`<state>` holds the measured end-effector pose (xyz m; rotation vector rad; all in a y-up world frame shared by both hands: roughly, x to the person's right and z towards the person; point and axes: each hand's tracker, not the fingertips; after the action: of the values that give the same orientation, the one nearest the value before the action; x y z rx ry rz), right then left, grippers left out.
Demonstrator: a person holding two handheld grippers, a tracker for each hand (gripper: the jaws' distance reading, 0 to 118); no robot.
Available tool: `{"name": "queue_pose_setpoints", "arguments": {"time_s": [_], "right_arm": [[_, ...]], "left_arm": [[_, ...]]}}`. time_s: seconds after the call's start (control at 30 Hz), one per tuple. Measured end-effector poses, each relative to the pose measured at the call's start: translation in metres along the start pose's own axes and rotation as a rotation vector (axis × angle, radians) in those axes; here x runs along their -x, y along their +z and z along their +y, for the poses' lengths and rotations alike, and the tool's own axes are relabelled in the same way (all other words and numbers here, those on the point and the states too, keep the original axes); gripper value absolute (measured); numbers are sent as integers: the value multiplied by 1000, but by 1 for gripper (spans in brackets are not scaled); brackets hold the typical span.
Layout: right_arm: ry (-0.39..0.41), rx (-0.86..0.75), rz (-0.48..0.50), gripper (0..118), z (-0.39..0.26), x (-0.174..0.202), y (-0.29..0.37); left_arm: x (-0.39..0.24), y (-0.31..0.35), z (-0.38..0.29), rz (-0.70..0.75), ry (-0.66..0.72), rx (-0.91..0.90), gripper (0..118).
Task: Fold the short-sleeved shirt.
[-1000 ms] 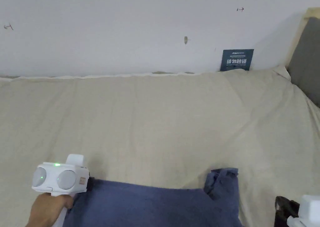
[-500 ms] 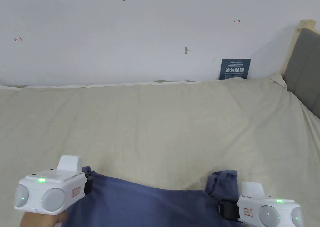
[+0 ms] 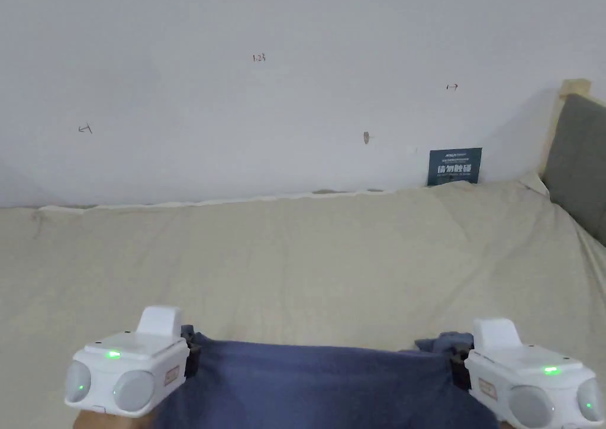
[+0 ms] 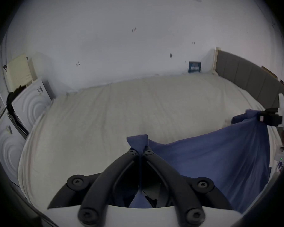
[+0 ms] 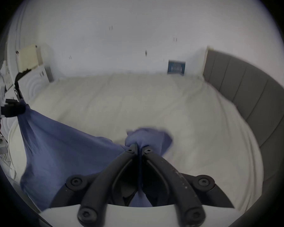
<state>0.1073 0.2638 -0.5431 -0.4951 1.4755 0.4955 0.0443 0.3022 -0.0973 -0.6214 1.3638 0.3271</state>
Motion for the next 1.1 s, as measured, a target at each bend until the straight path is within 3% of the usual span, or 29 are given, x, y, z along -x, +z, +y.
{"name": "queue_pose_setpoints", "arguments": {"time_s": [0.2,0.3,0.37,0.43,0.6,0.87,1.0,1.1], "right_arm": [[10,-287,18,6,107,-5,84],[84,-407,0,6,165,-2,116],[76,-480,23,6,191,-3,131],[59,-545,40,6,228,5,158],[116,-696,25,6,291,19,192],[123,-776,15,6,339,21,181],[120,-748,16,6,321,18,141],[126,-638,18,6,285,25,103]], "left_arm": [[24,71,92,51,65,-224,2],[40,104,146,80,96,-337,3],[49,122,179,104,119,-401,3],[58,138,209,123,130,-456,3],[67,170,268,152,179,-568,2],[78,165,300,151,239,-663,3],[76,128,281,160,204,-627,3],[74,85,246,142,202,-526,3]]}}
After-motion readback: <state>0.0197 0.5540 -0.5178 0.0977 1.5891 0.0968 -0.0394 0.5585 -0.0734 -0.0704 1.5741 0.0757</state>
